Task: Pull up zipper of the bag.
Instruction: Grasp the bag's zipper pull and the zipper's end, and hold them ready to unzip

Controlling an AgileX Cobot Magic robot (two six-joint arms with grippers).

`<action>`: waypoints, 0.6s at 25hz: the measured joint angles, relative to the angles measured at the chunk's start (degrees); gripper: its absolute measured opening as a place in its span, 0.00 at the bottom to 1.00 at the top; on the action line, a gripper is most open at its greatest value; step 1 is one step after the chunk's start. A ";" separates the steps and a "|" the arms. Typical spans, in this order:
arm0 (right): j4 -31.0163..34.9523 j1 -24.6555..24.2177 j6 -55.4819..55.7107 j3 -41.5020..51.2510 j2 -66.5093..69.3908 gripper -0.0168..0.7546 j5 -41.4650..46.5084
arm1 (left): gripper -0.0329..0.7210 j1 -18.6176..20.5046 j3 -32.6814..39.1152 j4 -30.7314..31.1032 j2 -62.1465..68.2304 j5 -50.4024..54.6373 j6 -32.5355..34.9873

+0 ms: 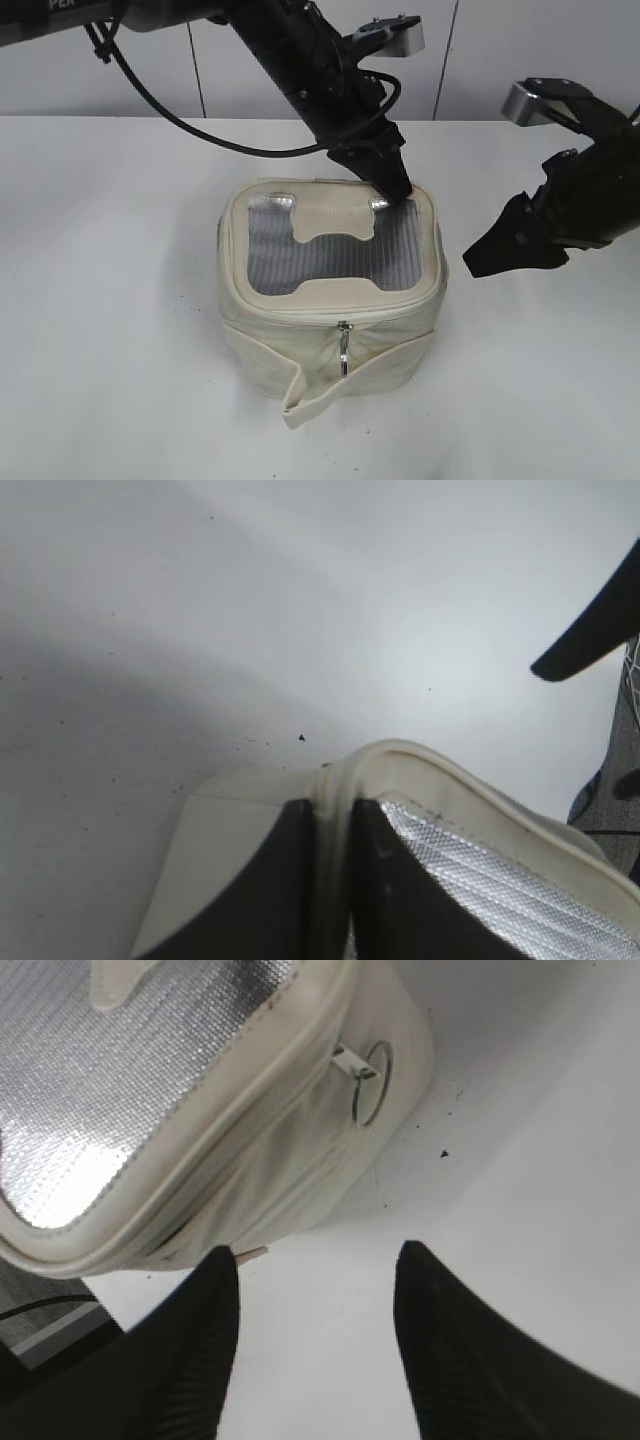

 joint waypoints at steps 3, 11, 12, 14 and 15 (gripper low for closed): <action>3.42 -0.11 -6.88 1.55 0.36 0.54 -3.43 | 0.15 0.00 0.00 0.00 0.00 0.00 0.00; 10.11 -0.11 -18.23 1.74 6.29 0.54 -6.83 | 0.14 0.00 0.00 0.22 0.00 0.00 0.00; 11.31 -0.11 -19.93 1.74 6.95 0.54 -6.83 | 0.14 0.00 0.00 0.22 0.00 0.00 0.00; 14.98 -0.11 -23.80 1.74 8.37 0.54 -6.83 | 0.14 0.00 0.00 0.25 -0.04 0.00 0.00; 16.28 -0.11 -25.62 1.74 8.96 0.54 -7.11 | 0.14 0.00 0.00 0.38 -0.04 0.00 0.00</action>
